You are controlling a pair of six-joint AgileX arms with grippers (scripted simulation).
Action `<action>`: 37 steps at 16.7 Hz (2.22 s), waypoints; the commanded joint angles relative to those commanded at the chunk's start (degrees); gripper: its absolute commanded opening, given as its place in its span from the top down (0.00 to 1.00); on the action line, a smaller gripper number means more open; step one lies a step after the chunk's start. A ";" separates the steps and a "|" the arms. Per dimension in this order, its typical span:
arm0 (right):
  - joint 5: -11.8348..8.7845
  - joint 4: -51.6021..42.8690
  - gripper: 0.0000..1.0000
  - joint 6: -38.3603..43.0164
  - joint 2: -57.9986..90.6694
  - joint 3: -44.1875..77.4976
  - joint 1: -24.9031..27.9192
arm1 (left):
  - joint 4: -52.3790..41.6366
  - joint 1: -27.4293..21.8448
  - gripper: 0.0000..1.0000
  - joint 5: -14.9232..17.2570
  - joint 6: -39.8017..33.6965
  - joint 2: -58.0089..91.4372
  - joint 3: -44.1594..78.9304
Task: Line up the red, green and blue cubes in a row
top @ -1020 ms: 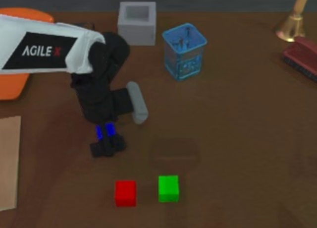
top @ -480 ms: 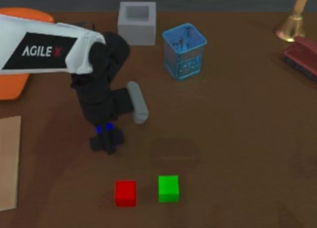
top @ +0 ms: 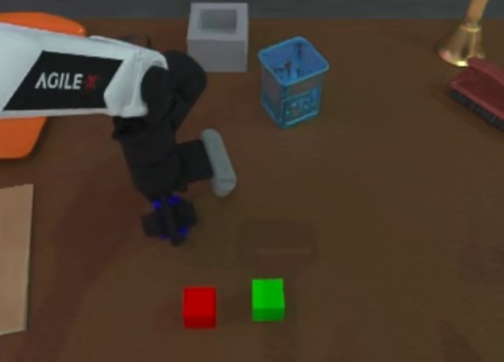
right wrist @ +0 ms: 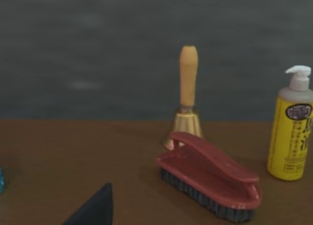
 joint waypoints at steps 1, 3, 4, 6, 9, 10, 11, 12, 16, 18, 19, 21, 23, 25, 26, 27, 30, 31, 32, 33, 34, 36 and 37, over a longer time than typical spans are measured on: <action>0.00 0.00 0.00 0.00 0.00 0.00 0.00 | -0.75 -0.03 1.00 0.03 0.09 -0.22 0.47; 0.00 0.00 0.00 0.00 0.00 0.00 0.00 | -3.70 0.07 1.00 0.09 0.20 -1.12 2.08; 0.00 0.00 0.00 0.00 0.00 0.00 0.00 | -5.67 0.22 1.00 0.08 0.17 -1.78 3.10; 0.00 0.00 0.00 0.00 0.00 0.00 0.00 | -9.67 0.62 1.00 0.02 0.02 -3.34 5.33; 0.00 0.00 0.00 0.00 0.00 0.00 0.00 | -13.52 1.06 1.00 -0.05 -0.18 -5.48 7.91; 0.00 0.00 0.00 0.00 0.00 0.00 0.00 | -13.79 1.08 1.00 -0.06 -0.19 -5.69 8.11; 0.00 0.00 0.00 0.00 0.00 0.00 0.00 | -13.79 1.08 1.00 -0.06 -0.19 -5.69 8.11; 0.00 0.00 0.00 0.00 0.00 0.00 0.00 | -13.79 1.08 1.00 -0.06 -0.19 -5.69 8.11; 0.00 0.00 0.00 0.00 0.00 0.00 0.00 | -14.58 -1.44 1.00 -0.02 -1.09 -4.37 9.56; 0.00 0.00 0.00 0.00 0.00 0.00 0.00 | -16.10 -5.95 1.00 -0.01 -3.13 -2.73 12.25; 0.00 0.00 0.00 0.00 0.00 0.00 0.00 | -16.98 -9.02 1.00 -0.03 -4.51 -1.83 13.91; 0.00 0.00 0.00 0.00 0.00 0.00 0.00 | -18.81 -16.17 1.00 -0.12 -7.77 -0.01 17.56; 0.00 0.00 0.00 0.00 0.00 0.00 0.00 | -20.55 -23.46 1.00 -0.25 -11.21 1.69 21.30; 0.00 0.00 0.00 0.00 0.00 0.00 0.00 | -21.93 -29.09 1.00 -0.41 -14.23 2.94 24.51; 0.00 0.00 0.00 0.00 0.00 0.00 0.00 | -22.40 -31.01 1.00 -0.49 -15.42 3.33 25.71; 0.00 0.00 0.00 0.00 0.00 0.00 0.00 | -22.72 -32.32 1.00 -0.56 -16.31 3.55 26.57; 0.00 0.00 0.00 0.00 0.00 0.00 0.00 | -22.90 -33.14 1.00 -0.60 -16.90 3.66 27.11; 0.00 0.00 0.00 0.00 0.00 0.00 0.00 | -22.90 -33.14 1.00 -0.60 -16.90 3.66 27.11; 0.00 0.00 0.00 0.00 0.00 0.00 0.00 | -22.78 -32.98 1.00 -0.52 -16.77 3.41 26.97; 0.00 0.00 0.00 0.00 0.00 0.00 0.00 | -22.58 -33.00 1.00 -0.49 -16.75 3.48 26.78; 0.00 0.00 0.00 0.00 0.00 0.00 0.00 | -21.79 -33.08 1.00 -0.38 -16.68 3.76 26.09; 0.00 0.00 0.00 0.00 0.00 0.00 0.00 | -18.71 -33.27 1.00 -0.25 -16.59 4.90 23.80; 0.00 0.00 0.00 0.00 0.00 0.00 0.00 | -16.46 -33.25 1.00 -0.27 -16.67 5.63 22.41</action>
